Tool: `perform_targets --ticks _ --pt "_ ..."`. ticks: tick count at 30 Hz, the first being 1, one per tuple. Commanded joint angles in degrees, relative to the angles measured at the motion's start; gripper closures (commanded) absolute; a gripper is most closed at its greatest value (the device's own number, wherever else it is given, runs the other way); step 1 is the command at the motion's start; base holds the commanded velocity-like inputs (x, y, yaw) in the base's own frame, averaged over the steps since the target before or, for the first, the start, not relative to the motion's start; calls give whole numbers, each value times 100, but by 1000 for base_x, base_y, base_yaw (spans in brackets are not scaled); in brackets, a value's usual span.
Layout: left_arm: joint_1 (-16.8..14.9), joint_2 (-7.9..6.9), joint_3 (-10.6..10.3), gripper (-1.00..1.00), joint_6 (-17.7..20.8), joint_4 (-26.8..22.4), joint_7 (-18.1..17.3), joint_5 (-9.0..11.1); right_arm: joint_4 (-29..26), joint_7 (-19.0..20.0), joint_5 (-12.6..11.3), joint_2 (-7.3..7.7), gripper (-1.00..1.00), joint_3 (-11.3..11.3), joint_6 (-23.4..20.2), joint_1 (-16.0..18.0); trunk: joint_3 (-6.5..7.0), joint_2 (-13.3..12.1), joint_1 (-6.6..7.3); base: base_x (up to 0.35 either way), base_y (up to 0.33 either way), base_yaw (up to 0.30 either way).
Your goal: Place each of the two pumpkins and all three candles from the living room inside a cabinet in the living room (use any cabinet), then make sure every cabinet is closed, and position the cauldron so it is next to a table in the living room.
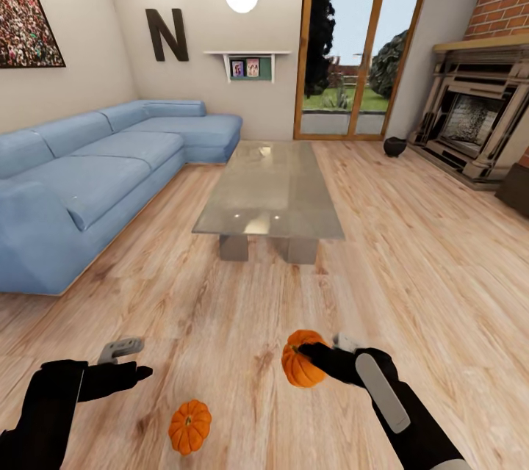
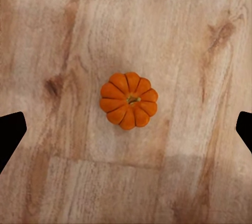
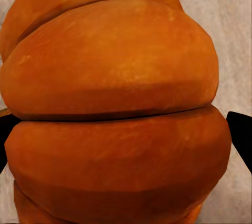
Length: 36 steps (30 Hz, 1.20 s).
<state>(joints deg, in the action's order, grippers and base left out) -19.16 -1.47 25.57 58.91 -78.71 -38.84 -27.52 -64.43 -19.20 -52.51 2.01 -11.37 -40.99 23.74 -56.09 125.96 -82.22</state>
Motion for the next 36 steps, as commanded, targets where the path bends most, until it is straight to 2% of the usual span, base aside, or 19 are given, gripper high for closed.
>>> perform_targets --ticks 1,4,7,9,14,15,17,18,22,26,28,32,35,36 --pt "0 -1 0 -100 1 -2 0 1 -8 219 27 17 100 2 -8 -2 -18 42 -22 0 0 0" --pt "0 -10 3 -100 -2 0 -1 -2 -95 1097 25 141 100 -6 0 -40 -54 122 -66 0 0 0" --pt "-5 -13 7 -100 -2 4 5 -5 -119 1841 29 173 100 20 14 -82 -54 122 -66 0 0 0" --pt "-6 -12 8 -100 -6 4 1 -1 -123 2204 31 182 100 56 32 -91 -54 122 -66 0 0 0" --pt "-6 -4 9 -100 -7 -10 -11 8 -132 2698 30 219 100 454 20 -100 -54 122 -66 0 0 0" --pt "-7 -4 9 -100 -5 -11 -6 4 -132 2900 27 270 100 596 16 -103 -54 122 -66 0 0 0" --pt "-7 -14 17 -100 -13 -12 -8 2 -131 3251 29 319 100 708 19 -105 -72 162 -88 0 0 0" --pt "-6 -50 27 -100 -16 -12 -11 7 -131 3450 46 336 100 745 34 -106 -90 202 -110 0 0 0" --pt "-8 -152 41 -100 -53 57 -17 23 -116 3675 19 318 100 781 20 -108 -162 362 -198 0 0 0" --pt "-9 -174 50 -100 -466 179 -13 17 -137 3760 8 320 100 786 12 -111 -234 523 -286 0 0 0" --pt "-24 -178 52 -100 -593 349 -11 27 -294 4009 8 349 100 794 -18 -130 -270 603 -330 0 0 0" --pt "-144 -205 53 -100 -799 775 -4 237 -1040 4856 20 451 100 857 -49 -616 -342 764 -418 0 0 0" --pt "-263 -211 53 -100 -1213 1393 58 541 -1329 5173 21 480 100 980 -56 -852 -395 884 -484 0 0 0" --pt "-335 -215 53 -100 -1355 1616 72 587 -1356 5205 21 482 100 995 -55 -875 -413 924 -506 0 0 0"
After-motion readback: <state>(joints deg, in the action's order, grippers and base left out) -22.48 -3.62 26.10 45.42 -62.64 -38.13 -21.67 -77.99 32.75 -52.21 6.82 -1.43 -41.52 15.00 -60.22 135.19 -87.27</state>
